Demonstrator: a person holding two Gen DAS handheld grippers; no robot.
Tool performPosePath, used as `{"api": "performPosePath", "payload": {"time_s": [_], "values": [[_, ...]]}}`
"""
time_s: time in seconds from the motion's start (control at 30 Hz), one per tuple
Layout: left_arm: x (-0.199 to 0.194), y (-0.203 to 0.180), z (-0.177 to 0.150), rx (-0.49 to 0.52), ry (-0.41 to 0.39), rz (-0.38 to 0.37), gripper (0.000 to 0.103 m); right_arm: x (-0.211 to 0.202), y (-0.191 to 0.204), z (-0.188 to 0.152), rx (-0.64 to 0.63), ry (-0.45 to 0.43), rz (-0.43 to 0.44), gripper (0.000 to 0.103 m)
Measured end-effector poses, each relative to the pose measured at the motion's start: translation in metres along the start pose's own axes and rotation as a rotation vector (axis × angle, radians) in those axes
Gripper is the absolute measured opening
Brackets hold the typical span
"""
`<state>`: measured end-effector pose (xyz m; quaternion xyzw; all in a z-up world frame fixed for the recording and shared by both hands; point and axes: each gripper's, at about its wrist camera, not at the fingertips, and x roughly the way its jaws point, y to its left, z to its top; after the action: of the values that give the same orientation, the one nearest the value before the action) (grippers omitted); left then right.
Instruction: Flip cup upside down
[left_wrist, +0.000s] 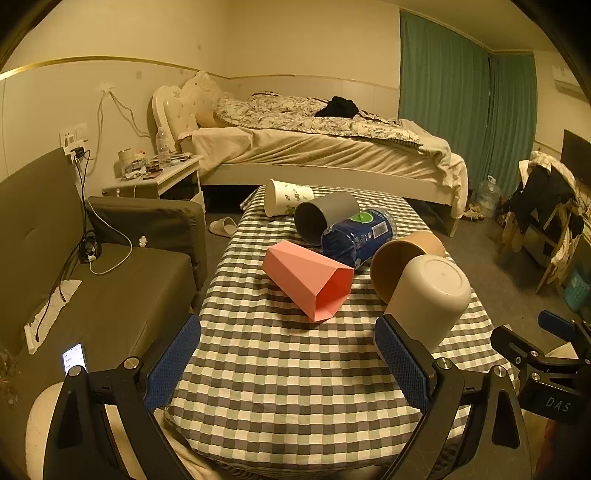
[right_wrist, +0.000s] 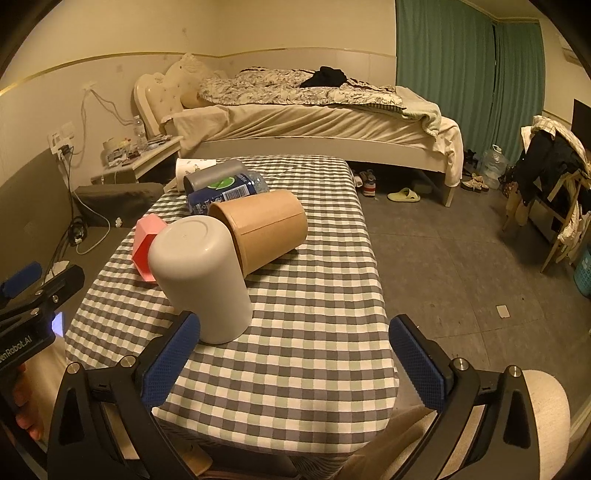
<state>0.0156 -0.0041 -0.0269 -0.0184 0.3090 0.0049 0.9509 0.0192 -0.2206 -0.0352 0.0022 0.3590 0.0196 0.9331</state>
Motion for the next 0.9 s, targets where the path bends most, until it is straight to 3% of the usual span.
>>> {"api": "performPosePath", "payload": {"time_s": [0.9], "values": [[-0.0013, 0.0002, -0.0004, 0.009, -0.005, 0.011, 0.098, -0.0015, -0.0012, -0.0007, 0.002, 0.006, -0.012, 0.102]]}}
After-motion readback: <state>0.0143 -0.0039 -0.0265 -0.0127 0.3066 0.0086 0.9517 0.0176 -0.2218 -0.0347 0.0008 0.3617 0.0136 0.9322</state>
